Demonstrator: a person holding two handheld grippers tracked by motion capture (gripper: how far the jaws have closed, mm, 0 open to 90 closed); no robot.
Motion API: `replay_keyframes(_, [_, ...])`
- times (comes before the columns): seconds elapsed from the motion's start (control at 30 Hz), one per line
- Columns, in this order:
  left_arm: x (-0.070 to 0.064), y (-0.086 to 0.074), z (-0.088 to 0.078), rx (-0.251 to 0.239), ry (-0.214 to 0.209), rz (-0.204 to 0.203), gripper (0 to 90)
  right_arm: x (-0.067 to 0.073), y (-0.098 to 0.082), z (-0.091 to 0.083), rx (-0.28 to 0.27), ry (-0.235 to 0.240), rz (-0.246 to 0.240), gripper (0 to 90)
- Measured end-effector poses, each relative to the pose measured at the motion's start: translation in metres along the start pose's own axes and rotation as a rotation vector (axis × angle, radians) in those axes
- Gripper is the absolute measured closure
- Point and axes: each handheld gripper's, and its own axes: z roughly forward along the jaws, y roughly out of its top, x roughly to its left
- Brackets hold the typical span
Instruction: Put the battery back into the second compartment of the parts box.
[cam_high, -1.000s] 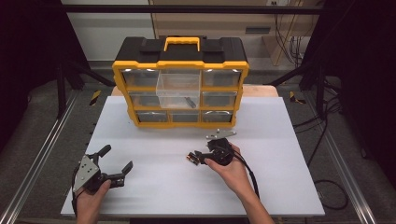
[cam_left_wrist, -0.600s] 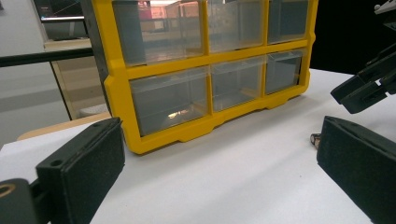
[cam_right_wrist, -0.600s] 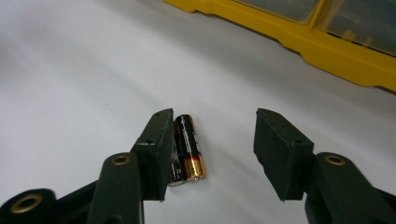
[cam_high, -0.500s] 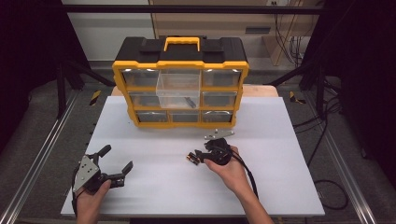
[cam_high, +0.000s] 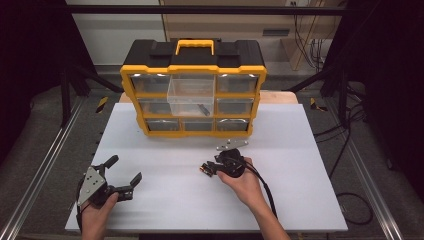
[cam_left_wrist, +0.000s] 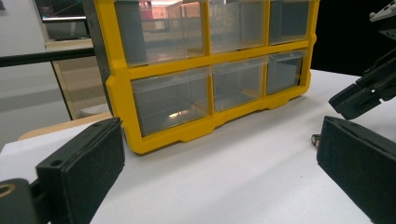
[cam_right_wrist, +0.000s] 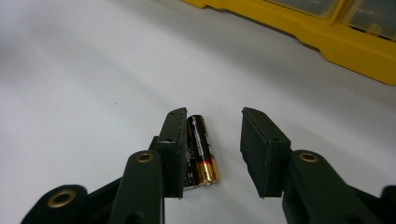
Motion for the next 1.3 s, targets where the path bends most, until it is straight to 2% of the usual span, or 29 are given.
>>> replay_keyframes(0.3, [0.001, 0.000, 0.000, -0.002, -0.001, -0.002, 0.6, 0.001, -0.001, 0.003, 0.014, -0.006, -0.010, 66.2])
replay_keyframes(0.53, [0.001, 0.000, 0.000, -0.006, 0.000, -0.004, 0.7, -0.002, -0.001, 0.007, 0.013, -0.004, 0.009, 68.0])
replay_keyframes(0.8, [0.001, 0.000, 0.001, -0.001, -0.002, -0.002, 0.6, -0.001, -0.002, 0.009, 0.023, 0.000, -0.004, 70.0])
replay_keyframes(1.3, [0.001, 0.000, 0.000, -0.001, -0.002, -0.002, 0.7, 0.000, -0.008, 0.018, 0.094, 0.005, -0.033, 75.6])
